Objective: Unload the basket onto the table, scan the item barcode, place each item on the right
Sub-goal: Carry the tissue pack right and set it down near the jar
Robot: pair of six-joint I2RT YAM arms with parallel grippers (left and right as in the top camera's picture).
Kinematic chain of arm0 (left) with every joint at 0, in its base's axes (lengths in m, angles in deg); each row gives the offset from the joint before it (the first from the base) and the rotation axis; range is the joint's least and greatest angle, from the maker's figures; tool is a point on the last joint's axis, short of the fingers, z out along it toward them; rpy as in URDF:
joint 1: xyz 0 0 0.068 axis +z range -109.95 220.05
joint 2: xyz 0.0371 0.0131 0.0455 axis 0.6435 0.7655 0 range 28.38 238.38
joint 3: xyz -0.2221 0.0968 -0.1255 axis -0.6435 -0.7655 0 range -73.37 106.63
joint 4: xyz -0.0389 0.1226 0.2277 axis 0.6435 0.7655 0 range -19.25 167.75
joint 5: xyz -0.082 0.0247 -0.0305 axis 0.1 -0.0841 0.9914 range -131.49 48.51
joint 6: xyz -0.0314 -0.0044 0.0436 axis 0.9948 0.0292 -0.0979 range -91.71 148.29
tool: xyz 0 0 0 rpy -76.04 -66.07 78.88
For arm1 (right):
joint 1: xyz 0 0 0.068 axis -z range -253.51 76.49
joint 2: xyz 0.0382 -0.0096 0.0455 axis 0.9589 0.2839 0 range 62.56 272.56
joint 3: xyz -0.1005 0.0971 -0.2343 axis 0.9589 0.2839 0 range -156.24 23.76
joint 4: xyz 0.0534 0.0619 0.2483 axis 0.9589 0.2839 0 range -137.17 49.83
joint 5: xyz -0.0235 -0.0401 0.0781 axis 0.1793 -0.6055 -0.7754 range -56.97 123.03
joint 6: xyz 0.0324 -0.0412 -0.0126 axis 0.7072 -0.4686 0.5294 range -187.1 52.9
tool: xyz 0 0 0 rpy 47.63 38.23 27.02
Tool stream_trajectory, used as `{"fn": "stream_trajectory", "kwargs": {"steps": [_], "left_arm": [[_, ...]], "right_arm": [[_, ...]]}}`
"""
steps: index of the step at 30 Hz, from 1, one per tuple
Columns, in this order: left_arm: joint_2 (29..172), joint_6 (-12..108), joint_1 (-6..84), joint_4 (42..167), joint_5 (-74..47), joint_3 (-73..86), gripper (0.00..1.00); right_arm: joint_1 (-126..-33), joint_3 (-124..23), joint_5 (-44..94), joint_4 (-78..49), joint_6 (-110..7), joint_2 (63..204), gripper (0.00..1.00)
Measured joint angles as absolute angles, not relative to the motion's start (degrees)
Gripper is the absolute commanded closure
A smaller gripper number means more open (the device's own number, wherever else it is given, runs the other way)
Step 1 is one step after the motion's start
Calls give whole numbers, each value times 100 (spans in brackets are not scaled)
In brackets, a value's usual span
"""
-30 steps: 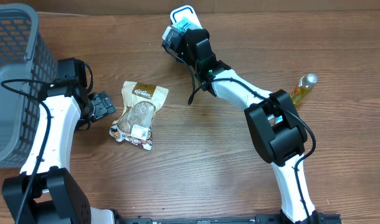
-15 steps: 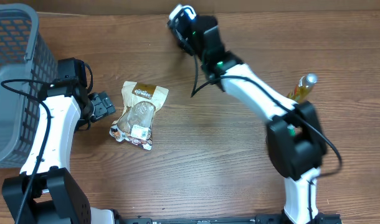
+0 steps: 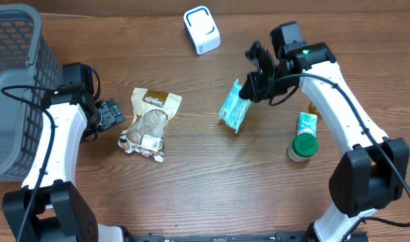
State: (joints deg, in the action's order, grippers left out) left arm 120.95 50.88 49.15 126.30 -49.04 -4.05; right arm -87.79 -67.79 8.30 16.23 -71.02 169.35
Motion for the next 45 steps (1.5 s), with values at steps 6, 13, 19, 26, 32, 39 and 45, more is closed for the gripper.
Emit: {"fn": "stream_trajectory", "kwargs": {"steps": [6, 13, 19, 26, 32, 39, 45], "left_arm": [[12095, 5088, 4915, 12623, -4906, -405, 0], [12095, 5088, 4915, 12623, -4906, -405, 0], [12095, 5088, 4915, 12623, -4906, -405, 0], [12095, 5088, 4915, 12623, -4906, -405, 0], [12095, 5088, 4915, 12625, -4906, -405, 0], [12095, 5088, 4915, 12625, -4906, -405, 0], [12095, 5088, 4915, 12625, -4906, -405, 1]], "right_arm": [[-8779, -5760, 2004, 1055, -7023, 16963, 60], [-8775, -5395, 2760, -89, -6892, 16967, 0], [-8823, -5340, 2509, -974, -5471, 16967, 0], [-9789, -5336, 1938, -1162, -4527, 16967, 23], [-10495, -5124, 2227, -1192, -3760, 16967, 88], [-10617, -4816, 2502, -1002, -3343, 16967, 85], [-10617, -4626, 2432, -976, -3253, 16967, 86]]}}
